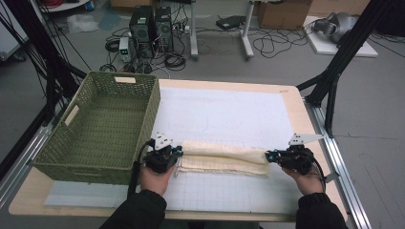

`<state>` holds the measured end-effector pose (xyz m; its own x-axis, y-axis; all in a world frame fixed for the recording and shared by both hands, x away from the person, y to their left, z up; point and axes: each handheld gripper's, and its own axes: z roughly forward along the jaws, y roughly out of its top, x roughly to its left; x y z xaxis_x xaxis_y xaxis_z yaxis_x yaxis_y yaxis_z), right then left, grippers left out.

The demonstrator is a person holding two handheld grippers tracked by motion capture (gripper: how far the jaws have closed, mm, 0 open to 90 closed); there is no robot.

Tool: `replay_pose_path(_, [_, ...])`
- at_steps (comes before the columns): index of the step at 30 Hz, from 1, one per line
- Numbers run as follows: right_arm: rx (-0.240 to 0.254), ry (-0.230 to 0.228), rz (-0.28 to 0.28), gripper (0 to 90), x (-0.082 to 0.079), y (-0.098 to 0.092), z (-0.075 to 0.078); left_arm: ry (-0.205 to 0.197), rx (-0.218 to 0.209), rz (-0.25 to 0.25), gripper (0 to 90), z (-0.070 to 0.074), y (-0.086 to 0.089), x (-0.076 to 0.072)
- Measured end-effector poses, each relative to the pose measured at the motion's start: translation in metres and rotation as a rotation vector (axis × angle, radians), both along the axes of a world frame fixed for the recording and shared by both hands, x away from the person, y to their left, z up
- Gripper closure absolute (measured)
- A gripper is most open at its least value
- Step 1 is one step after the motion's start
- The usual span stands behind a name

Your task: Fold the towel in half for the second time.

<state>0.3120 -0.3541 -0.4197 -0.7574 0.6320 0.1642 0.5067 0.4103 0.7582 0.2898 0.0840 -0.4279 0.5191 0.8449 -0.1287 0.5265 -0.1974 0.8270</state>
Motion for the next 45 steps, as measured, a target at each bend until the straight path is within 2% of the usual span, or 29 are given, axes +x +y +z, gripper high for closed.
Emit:
replay_pose_path(3, [-0.023, 0.041, 0.014, 81.5, -0.002, 0.001, -0.008, 0.012, 0.031, -0.021, 89.1, -0.004, 0.0, -0.005])
replay_pose_path(5, [-0.006, 0.057, 0.024, 75.5, -0.002, 0.0, -0.008, 0.025, 0.035, -0.028, 89.2, -0.007, 0.0, -0.005])
replay_pose_path(8, [0.037, 0.047, 0.006, 63.9, -0.002, -0.003, 0.001, 0.032, 0.043, -0.041, 89.2, -0.009, -0.002, -0.007])
replay_pose_path(10, [0.053, 0.014, -0.012, 59.0, -0.002, -0.005, 0.012, 0.035, 0.051, -0.052, 89.2, -0.009, -0.003, -0.008])
replay_pose_path(12, [0.078, -0.002, -0.011, 58.4, -0.001, -0.003, 0.022, 0.04, 0.057, -0.063, 89.2, -0.01, -0.005, -0.01])
replay_pose_path(16, [0.066, -0.026, 0.018, 58.6, 0.002, 0.014, 0.029, 0.044, 0.056, -0.068, 89.3, -0.012, -0.006, -0.012])
replay_pose_path(22, [0.036, -0.007, 0.034, 61.6, 0.004, 0.029, 0.028, 0.056, 0.059, -0.084, 89.5, -0.015, -0.006, -0.017])
replay_pose_path(26, [0.012, 0.021, 0.074, 71.4, 0.004, 0.039, 0.021, 0.06, 0.043, -0.081, 89.5, -0.016, -0.004, -0.017])
replay_pose_path(29, [-0.029, 0.049, 0.106, 76.5, 0.005, 0.048, 0.008, 0.05, 0.03, -0.08, 89.4, -0.011, -0.004, -0.018])
replay_pose_path(33, [-0.082, 0.091, 0.109, 78.7, 0.006, 0.051, -0.005, 0.032, 0.015, -0.091, 86.6, -0.001, -0.007, -0.017])
replay_pose_path(38, [-0.102, 0.087, 0.122, 81.2, 0.003, 0.049, -0.008, 0.018, -0.028, -0.11, 80.9, 0.017, -0.015, -0.009])
replay_pose_path(43, [-0.111, 0.095, 0.131, 81.5, 0.0, 0.046, -0.011, -0.004, -0.05, -0.12, 76.6, 0.036, -0.03, 0.008])
replay_pose_path(45, [-0.118, 0.097, 0.134, 81.6, 0.0, 0.046, -0.011, -0.011, -0.041, -0.119, 76.0, 0.042, -0.039, 0.02])
